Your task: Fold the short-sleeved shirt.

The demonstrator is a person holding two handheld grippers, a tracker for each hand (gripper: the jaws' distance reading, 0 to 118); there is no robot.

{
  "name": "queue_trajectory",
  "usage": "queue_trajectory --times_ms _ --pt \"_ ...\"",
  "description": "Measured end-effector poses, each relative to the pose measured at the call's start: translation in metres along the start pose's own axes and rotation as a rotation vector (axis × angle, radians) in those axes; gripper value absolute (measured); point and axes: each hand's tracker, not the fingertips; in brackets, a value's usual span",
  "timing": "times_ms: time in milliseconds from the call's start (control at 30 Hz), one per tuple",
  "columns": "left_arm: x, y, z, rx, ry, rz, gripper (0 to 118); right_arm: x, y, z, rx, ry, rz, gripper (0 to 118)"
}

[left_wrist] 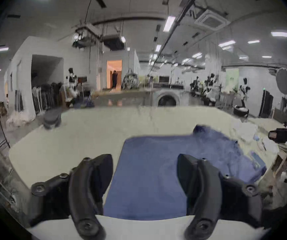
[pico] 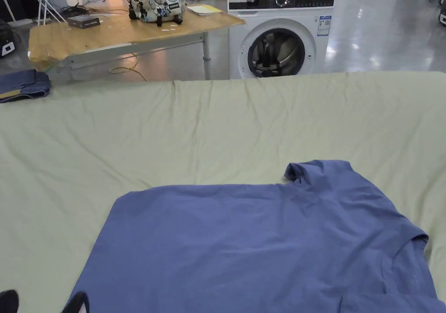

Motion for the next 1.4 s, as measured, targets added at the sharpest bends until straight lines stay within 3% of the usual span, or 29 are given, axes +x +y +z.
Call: queue_trajectory --times_ms 33,67,133,167,233,267,433,500,533,567,600,800,967,1000,1067,1167,1300,1333,1367,1400 --pt "0.005 0.007 -0.001 0.032 0.003 0.005 59 -0.003 0.006 -0.003 0.007 0.004 0.01 40" --pt "0.009 0.013 -0.003 0.029 -0.003 0.008 34 -0.01 0.011 -0.006 0.01 -0.007 0.022 10" --pt "0.013 0.021 -0.006 0.035 -0.002 0.014 4 -0.021 0.017 -0.011 -0.009 0.014 0.038 4" --pt "0.015 0.023 -0.008 0.036 0.0 0.015 0 -0.019 0.016 -0.013 -0.035 0.055 0.05 0" --pt "0.015 0.023 -0.009 0.029 0.005 0.016 0 -0.028 0.015 -0.017 -0.022 0.005 0.095 0" --pt "0.014 0.022 -0.008 0.024 0.002 0.018 0 -0.03 0.013 -0.018 -0.043 0.037 0.115 0" --pt "-0.017 0.013 0.001 -0.002 0.01 0.082 0 -0.033 0.008 -0.019 -0.046 0.032 0.12 0" --pt "-0.039 0.005 -0.003 -0.122 -0.014 0.093 4 -0.032 0.005 -0.019 -0.064 0.042 0.126 0" --pt "-0.049 -0.004 -0.003 -0.154 0.043 0.083 19 -0.031 0.004 -0.019 -0.072 0.046 0.124 0" --pt "-0.059 -0.013 -0.003 -0.172 0.098 0.091 46 -0.03 0.0 -0.019 -0.078 0.05 0.121 0" --pt "-0.071 -0.023 -0.003 -0.233 0.113 0.107 53 -0.029 -0.002 -0.019 -0.094 0.059 0.116 0" --pt "-0.094 -0.094 -0.018 -0.46 0.103 0.058 71 -0.021 -0.018 -0.023 -0.173 0.068 0.074 0" --pt "-0.099 -0.133 -0.049 -0.59 0.117 0.104 67 -0.018 -0.022 -0.023 -0.199 0.054 0.043 0" --pt "-0.099 -0.136 -0.053 -0.63 0.122 0.109 55 -0.017 -0.022 -0.022 -0.204 0.044 0.045 0" --pt "-0.093 -0.136 -0.051 -0.611 0.13 0.093 43 -0.013 -0.024 -0.018 -0.207 0.016 0.052 0" --pt "-0.069 -0.128 -0.051 -0.631 0.113 -0.019 4 -0.004 -0.026 -0.01 -0.219 -0.024 0.036 0" --pt "-0.039 -0.139 -0.062 -0.668 0.165 -0.211 2 0.015 -0.034 0.0 -0.248 -0.128 -0.035 0" --pt "-0.036 -0.139 -0.062 -0.669 0.172 -0.247 2 0.021 -0.039 0.005 -0.239 -0.147 -0.048 13" --pt "-0.035 -0.139 -0.063 -0.674 0.172 -0.253 2 0.027 -0.043 0.008 -0.247 -0.16 -0.06 49" --pt "-0.034 -0.138 -0.063 -0.676 0.169 -0.244 2 0.033 -0.05 0.011 -0.285 -0.183 -0.078 74"
